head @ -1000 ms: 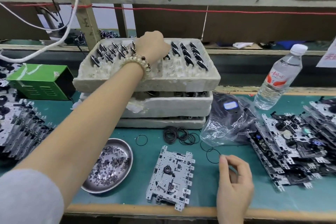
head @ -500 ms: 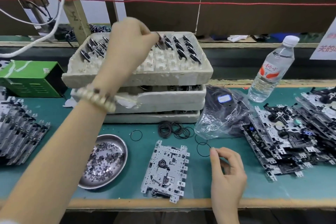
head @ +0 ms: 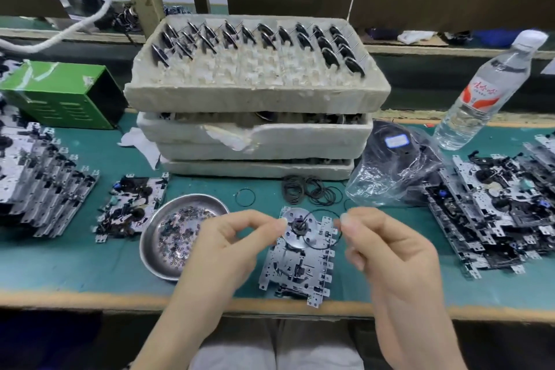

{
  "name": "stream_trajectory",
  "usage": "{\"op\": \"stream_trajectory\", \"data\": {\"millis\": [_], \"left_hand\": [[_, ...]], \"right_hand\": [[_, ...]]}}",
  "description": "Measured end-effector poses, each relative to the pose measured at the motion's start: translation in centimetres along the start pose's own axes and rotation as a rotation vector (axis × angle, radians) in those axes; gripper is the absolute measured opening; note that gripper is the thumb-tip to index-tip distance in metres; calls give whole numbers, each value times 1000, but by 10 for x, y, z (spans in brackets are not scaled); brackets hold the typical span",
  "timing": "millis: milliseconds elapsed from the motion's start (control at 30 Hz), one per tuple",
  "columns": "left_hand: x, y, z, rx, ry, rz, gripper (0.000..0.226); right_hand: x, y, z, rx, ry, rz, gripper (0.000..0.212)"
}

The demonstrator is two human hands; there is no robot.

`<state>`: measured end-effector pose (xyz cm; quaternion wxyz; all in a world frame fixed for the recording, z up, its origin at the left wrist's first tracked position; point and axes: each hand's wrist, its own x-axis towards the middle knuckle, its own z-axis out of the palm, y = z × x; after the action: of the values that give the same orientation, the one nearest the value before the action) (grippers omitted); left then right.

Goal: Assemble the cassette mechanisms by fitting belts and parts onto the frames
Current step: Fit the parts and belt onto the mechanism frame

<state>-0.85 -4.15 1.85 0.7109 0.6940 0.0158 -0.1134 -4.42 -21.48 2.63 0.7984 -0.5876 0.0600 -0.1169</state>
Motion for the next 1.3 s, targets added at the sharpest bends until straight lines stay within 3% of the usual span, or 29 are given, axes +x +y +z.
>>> {"op": "stream_trajectory", "data": {"millis": [200,400,600,733,867,933,1067,1133,1300], "left_hand": [[-2,-4,-8,-4,-47,19,40],[-2,-6,-11,5,-101,36,39],[-3,-10,-12,-1,-183,72,34],[-2,-12,-14,-26,-237,148,25],[3,-21,-10,262,-214,520,15],[8,-27,-7,437,-146,731,14],[23,-37,-5,702,-88,1125,4],[31,-41,-6,837,-73,1315,13],[45,-38,-7,1106,-130,1530,18]], "right_hand": [[2,8,10,-310,86,-148,11],[8,7,7,-488,87,-224,17],[16,0,4,-559,26,-204,15],[22,-4,-6,-499,-45,-51,16],[37,-6,-24,-60,-464,427,26],[44,-5,-30,27,-609,514,27],[50,-9,-34,-227,-625,466,42],[51,-7,-37,-415,-613,386,39],[58,8,-48,-545,-550,283,33]]}}
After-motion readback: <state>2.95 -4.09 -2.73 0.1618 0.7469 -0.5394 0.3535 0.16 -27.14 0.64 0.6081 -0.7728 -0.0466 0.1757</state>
